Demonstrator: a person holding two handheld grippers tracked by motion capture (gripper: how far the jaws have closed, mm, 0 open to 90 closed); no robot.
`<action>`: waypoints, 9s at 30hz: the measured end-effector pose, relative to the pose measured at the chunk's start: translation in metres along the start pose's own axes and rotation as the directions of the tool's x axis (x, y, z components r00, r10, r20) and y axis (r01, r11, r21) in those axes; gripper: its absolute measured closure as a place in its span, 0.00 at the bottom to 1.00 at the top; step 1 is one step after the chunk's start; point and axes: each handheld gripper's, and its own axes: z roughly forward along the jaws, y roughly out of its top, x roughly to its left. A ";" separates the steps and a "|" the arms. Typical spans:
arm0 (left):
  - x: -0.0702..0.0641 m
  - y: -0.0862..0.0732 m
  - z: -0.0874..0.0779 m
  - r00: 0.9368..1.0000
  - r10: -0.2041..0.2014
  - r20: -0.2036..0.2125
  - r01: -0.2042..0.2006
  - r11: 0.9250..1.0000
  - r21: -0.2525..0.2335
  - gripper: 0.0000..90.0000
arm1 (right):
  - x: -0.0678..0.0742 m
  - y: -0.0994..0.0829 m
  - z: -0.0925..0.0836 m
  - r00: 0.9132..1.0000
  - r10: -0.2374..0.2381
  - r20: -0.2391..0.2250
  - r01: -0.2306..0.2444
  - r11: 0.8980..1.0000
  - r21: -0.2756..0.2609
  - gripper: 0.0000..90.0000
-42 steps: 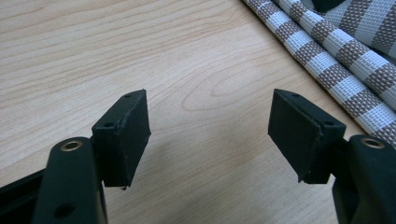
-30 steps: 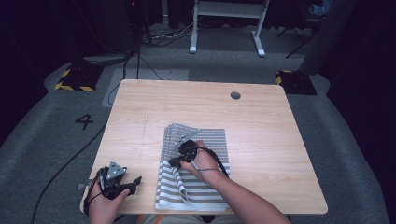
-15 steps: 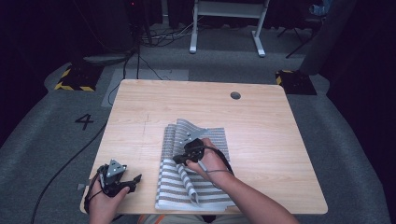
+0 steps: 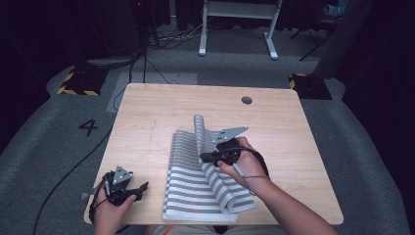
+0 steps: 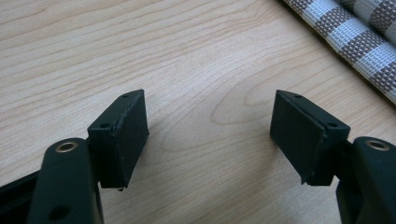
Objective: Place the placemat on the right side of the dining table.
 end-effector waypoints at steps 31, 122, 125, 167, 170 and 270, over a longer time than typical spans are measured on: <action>0.001 0.003 0.003 1.000 0.005 -0.016 -0.005 1.000 0.004 0.30 | -0.060 0.014 -0.166 0.949 0.021 0.315 0.002 0.997 -0.074 1.00; 0.000 0.004 0.004 1.000 0.001 -0.016 -0.001 1.000 0.002 0.30 | -0.082 -0.130 -0.126 0.933 0.047 0.356 -0.051 0.999 0.002 0.71; 0.000 0.004 0.004 1.000 0.002 -0.015 -0.002 1.000 0.006 0.30 | -0.079 -0.125 -0.139 0.925 0.045 0.377 -0.024 0.998 -0.059 0.67; 0.000 0.004 0.004 1.000 0.001 -0.015 -0.001 1.000 0.003 0.30 | -0.205 -0.193 -0.104 0.839 0.296 0.457 -0.351 0.936 0.037 0.56; 0.000 0.004 0.004 1.000 -0.001 -0.017 0.001 1.000 0.002 0.30 | -0.204 -0.194 -0.105 0.834 0.294 0.467 -0.348 0.937 0.033 0.63; 0.000 0.004 0.004 1.000 0.000 -0.005 0.000 1.000 0.010 0.27 | 0.000 -0.100 -0.124 0.990 -0.060 0.130 0.066 0.997 -0.040 0.98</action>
